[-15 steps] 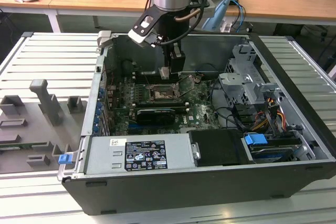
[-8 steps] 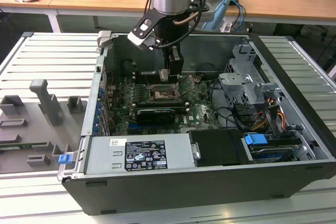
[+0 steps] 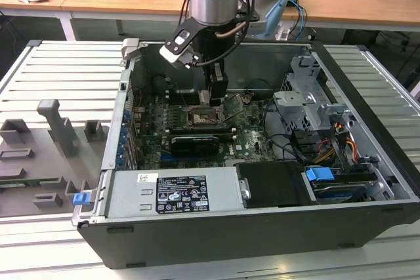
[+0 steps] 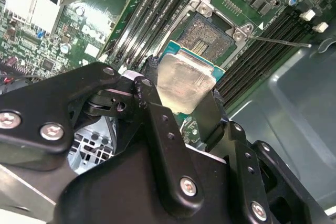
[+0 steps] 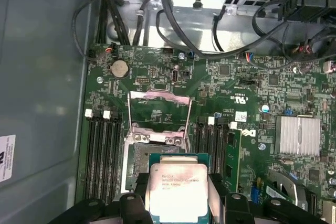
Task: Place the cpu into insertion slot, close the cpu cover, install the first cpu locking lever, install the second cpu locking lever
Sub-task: 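Place the cpu into insertion slot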
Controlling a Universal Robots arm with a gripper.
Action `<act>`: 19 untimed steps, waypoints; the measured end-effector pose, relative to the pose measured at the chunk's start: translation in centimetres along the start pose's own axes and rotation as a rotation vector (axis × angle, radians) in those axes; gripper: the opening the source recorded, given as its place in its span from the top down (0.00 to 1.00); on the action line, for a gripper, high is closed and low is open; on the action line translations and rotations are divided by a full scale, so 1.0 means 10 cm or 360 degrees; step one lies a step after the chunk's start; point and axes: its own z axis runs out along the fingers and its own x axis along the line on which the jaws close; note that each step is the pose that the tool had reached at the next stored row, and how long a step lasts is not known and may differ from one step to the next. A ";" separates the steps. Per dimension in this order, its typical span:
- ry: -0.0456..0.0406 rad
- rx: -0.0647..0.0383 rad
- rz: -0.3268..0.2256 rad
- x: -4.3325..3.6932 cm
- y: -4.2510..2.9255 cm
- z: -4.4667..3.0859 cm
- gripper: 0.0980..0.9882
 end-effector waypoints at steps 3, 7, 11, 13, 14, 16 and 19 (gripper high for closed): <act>-0.0003 -0.0001 0.0048 -0.001 -0.002 0.034 0.52; -0.0003 -0.0001 0.0048 -0.001 -0.005 0.066 0.52; -0.0003 -0.0001 0.0048 -0.002 -0.007 0.096 0.52; -0.0003 -0.0001 0.0048 -0.002 -0.009 0.116 0.52; -0.0003 -0.0001 0.0048 -0.001 -0.010 0.139 0.52; -0.0003 0.0000 0.0048 0.025 -0.013 0.199 0.52; -0.0004 0.0000 0.0056 0.083 -0.017 0.260 0.52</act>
